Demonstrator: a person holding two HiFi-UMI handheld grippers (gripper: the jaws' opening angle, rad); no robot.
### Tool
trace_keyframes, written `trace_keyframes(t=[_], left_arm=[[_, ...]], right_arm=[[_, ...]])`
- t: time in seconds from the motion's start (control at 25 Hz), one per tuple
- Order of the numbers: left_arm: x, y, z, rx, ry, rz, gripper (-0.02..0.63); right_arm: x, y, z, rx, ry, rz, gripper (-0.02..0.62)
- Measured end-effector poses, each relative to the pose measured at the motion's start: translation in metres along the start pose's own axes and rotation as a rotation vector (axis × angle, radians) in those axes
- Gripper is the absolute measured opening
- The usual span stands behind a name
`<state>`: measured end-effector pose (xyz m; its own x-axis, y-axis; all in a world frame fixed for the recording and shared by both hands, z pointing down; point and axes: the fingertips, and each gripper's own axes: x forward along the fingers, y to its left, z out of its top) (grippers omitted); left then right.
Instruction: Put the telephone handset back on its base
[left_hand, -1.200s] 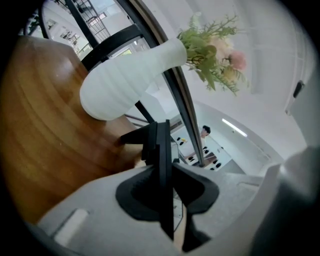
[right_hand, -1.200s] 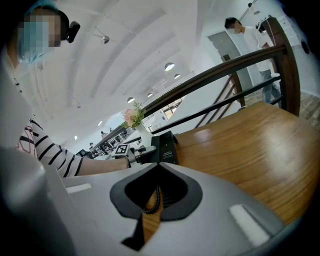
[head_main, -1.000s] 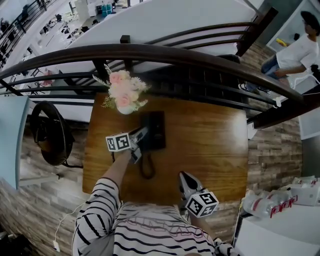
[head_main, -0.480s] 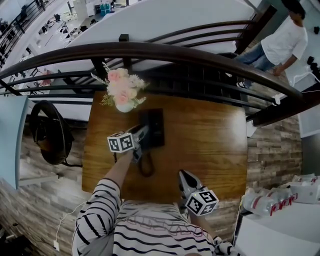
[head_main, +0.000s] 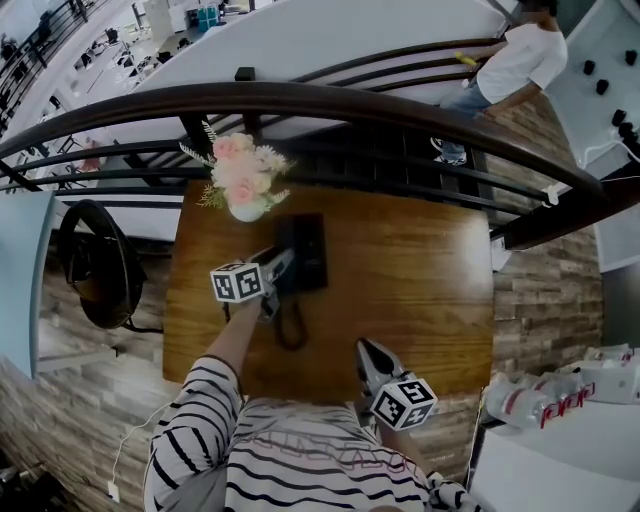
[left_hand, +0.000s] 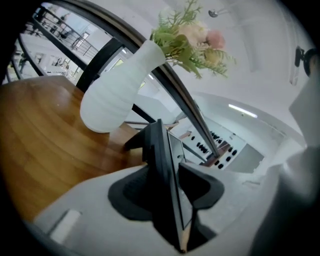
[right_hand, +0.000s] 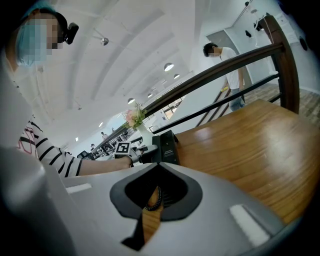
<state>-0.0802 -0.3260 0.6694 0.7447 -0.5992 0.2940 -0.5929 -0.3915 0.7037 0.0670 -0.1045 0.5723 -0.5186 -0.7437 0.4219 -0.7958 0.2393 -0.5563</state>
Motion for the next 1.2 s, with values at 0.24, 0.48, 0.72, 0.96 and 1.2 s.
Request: trace_keyframes(t=[0.24, 0.48, 0.72, 0.96, 1.2], left_arm=[[-0.008, 0.002, 0.0, 0.023, 0.003, 0.03, 0.175], [-0.022, -0.004, 0.002, 0.103, -0.042, 0.102, 0.16], [-0.026, -0.004, 0.001, 0.17, -0.042, 0.134, 0.044], [-0.023, -0.002, -0.001, 0.099, -0.051, 0.08, 0.043], [-0.022, -0.001, 0.004, 0.036, -0.062, 0.02, 0.035]], right_arm=[[0.001, 0.003, -0.001, 0.001, 0.002, 0.008, -0.002], [0.0, 0.003, 0.001, -0.003, -0.002, 0.017, -0.002], [0.0, 0.002, -0.001, 0.0, -0.002, 0.018, -0.002], [-0.002, -0.003, -0.004, 0.005, 0.003, 0.014, -0.002], [0.003, -0.002, -0.004, 0.006, 0.011, 0.018, -0.002]])
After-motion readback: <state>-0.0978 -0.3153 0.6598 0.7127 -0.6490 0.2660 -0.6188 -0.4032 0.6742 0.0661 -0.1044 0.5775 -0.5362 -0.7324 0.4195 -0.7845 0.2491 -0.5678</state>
